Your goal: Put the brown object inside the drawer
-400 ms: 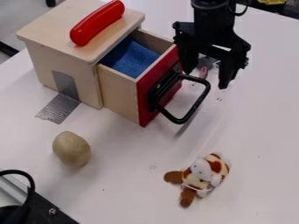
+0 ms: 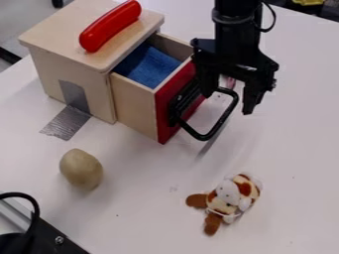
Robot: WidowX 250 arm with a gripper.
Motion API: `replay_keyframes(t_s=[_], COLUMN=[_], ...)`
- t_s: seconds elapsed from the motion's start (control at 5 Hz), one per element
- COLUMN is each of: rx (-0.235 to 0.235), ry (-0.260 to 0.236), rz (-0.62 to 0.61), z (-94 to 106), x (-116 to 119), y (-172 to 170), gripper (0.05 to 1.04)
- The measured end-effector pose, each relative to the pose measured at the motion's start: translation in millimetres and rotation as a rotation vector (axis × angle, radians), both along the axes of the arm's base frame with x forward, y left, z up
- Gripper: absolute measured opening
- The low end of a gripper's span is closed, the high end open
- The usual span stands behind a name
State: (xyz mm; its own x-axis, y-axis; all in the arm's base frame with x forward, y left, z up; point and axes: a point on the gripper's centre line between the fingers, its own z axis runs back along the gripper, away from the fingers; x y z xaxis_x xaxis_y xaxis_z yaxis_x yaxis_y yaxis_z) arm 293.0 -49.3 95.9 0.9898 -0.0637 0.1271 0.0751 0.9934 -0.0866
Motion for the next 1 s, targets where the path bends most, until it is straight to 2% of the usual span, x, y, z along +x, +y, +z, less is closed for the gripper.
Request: replay_keyframes(t_s=[0.2, 0.4, 0.6, 0.8, 1.0], rx=[-0.018, -0.004, 0.029, 0.043, 0.057], ry=[-0.072, -0.113, -0.111, -0.077, -0.03], rz=[0.049, 0.14, 0.252, 0.365, 0.448], z=[33.0, 51.5, 45.3, 22.0, -2.3], x=[-22.6, -53.5, -87.8, -109.8, -119.0], y=[5.3, 23.0, 49.6, 75.0, 95.5], gripper=[0.999, 1.0, 1.0, 1.0, 1.0])
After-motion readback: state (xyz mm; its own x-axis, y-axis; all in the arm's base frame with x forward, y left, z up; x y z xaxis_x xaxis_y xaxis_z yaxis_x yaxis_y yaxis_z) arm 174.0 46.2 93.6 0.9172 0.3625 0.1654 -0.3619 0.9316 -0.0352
